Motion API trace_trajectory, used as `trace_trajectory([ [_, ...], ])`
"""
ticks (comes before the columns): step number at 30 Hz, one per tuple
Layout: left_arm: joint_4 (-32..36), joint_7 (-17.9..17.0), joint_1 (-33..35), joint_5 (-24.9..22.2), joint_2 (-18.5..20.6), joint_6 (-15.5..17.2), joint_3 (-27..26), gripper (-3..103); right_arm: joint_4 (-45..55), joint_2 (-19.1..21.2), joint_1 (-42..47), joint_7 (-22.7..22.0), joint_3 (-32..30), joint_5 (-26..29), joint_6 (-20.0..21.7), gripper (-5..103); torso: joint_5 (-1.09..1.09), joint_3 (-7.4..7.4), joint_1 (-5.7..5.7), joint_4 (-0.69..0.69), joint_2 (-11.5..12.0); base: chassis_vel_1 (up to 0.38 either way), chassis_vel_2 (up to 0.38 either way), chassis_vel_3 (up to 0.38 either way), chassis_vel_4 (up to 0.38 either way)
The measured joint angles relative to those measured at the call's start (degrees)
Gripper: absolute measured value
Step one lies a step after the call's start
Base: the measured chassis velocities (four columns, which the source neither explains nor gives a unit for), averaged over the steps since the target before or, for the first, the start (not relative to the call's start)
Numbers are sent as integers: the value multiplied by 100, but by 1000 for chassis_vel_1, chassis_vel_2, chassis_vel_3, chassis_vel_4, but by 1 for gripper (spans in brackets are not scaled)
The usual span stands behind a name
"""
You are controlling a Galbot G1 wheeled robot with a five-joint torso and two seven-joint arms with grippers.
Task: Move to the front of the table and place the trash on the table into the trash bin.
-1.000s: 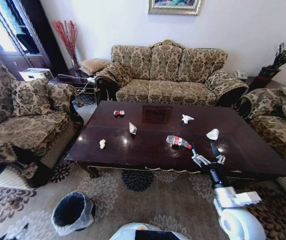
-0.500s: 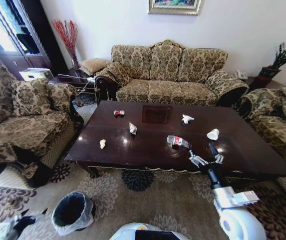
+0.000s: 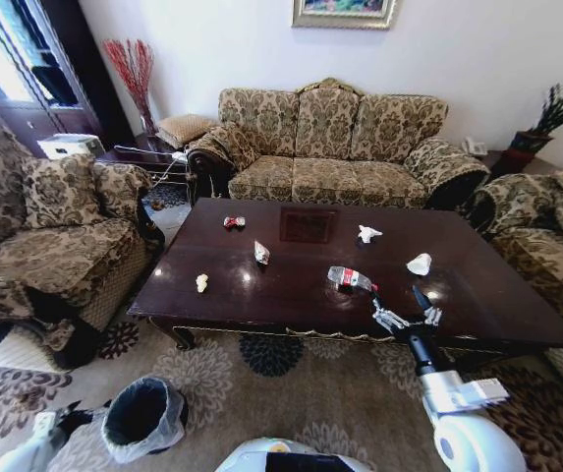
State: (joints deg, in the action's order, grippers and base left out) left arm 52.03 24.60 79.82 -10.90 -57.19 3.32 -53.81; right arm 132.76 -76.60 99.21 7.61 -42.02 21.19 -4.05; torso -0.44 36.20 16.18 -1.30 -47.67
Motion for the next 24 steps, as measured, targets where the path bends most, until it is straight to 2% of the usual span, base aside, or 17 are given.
trace_trajectory([
  [9,-366,-112,-327,314,-176,7,212,98,-37,25,39,-89,-46,-117,6,100,1,0,0,0,0,0,0,0,0],
  [16,-720,-230,-614,397,-227,-148,328,98,-11,43,42,-128,-28,-151,59,100,1,0,0,0,0,0,0,0,0],
  [22,-1302,-292,-1063,538,-288,-344,413,98,25,118,99,-176,-58,-155,83,100,-1,-1,0,1,0,0,0,0,0],
  [24,-1352,-299,-1105,550,-290,-356,421,95,28,119,99,-183,-58,-155,89,100,-1,-1,0,1,0,0,0,0,0],
])
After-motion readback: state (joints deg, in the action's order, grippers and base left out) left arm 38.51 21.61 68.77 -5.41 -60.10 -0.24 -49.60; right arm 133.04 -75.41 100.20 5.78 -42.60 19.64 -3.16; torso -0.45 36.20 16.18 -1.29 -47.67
